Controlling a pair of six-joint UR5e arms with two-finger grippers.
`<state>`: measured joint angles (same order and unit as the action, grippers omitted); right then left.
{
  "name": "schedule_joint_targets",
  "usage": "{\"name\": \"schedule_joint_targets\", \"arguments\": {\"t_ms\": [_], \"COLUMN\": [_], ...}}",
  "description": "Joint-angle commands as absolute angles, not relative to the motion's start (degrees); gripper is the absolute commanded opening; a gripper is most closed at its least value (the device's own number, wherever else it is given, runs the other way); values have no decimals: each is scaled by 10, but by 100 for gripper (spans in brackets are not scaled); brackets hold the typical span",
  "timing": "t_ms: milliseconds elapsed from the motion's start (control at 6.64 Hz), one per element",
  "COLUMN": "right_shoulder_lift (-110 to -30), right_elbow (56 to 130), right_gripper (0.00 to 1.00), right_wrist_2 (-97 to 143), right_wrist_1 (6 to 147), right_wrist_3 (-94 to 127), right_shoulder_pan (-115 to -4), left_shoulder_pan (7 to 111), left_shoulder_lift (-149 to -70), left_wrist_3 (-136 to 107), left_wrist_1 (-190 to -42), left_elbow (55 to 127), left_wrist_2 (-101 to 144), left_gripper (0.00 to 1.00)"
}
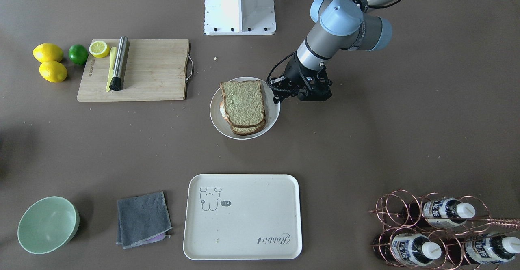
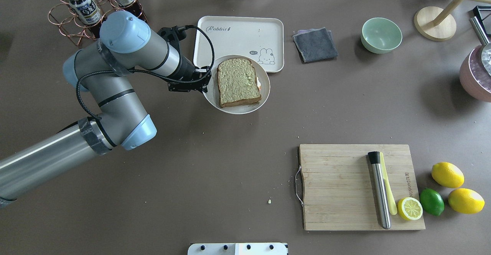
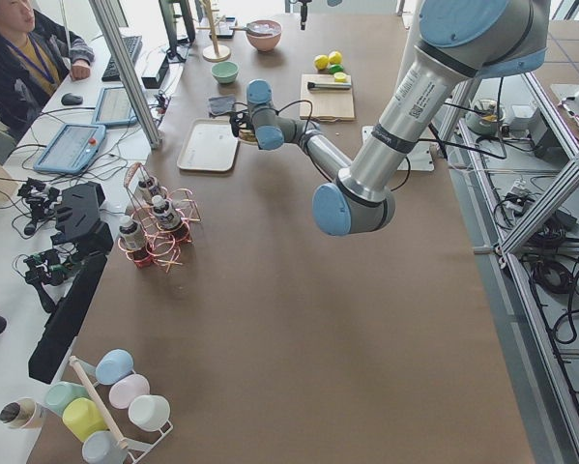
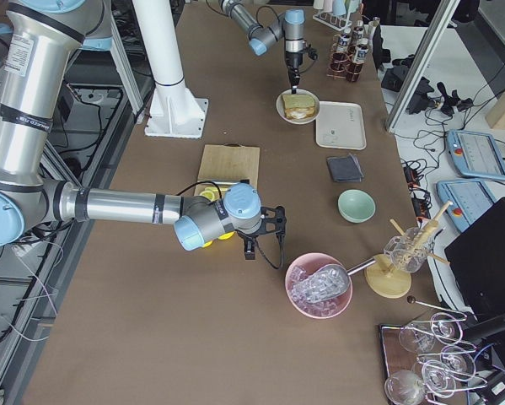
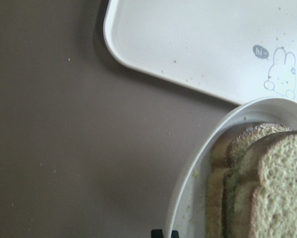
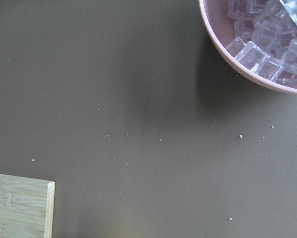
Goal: Make sandwich and place on tray
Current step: 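Slide the plate with the left gripper onto the cream tray, then release the plate on the tray and open the left gripper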
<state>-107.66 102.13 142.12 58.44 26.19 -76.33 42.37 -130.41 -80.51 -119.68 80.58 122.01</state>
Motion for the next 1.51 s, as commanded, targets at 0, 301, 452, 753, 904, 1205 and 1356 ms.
{"name": "schedule_joint_targets", "arguments": {"t_ms": [0, 301, 452, 753, 904, 1205, 1356], "right_shoulder_lift": [-1077, -1075, -1074, -1074, -1073, -1072, -1073], "right_elbow": [1021, 1020, 1020, 1019, 1020, 1019, 1019], "right_gripper": [100, 100, 100, 100, 100, 100, 100], "right_wrist_2": [1421, 1421, 1421, 1420, 1420, 1420, 1420], "right_wrist_1": [584, 585, 585, 585, 585, 585, 585], "right_wrist_3": [262, 262, 262, 262, 263, 262, 263], "right_shoulder_pan": [-767, -773, -773, -774, -777, -777, -775], "left_shoulder_pan": [472, 502, 504, 504, 500, 489, 476], "left_shoulder_lift": [-1407, -1474, -1494, -1526, -1534, -1542, -1542], "left_wrist_3": [-770, -728, -726, -726, -727, -733, -740], "left_wrist_1": [-1251, -1274, -1307, -1342, -1351, -1355, -1360], "left_elbow": [622, 494, 441, 369, 354, 346, 345], "left_wrist_2": [1264, 1291, 1291, 1278, 1252, 1229, 1210], "left_gripper": [0, 0, 0, 0, 0, 0, 0]}}
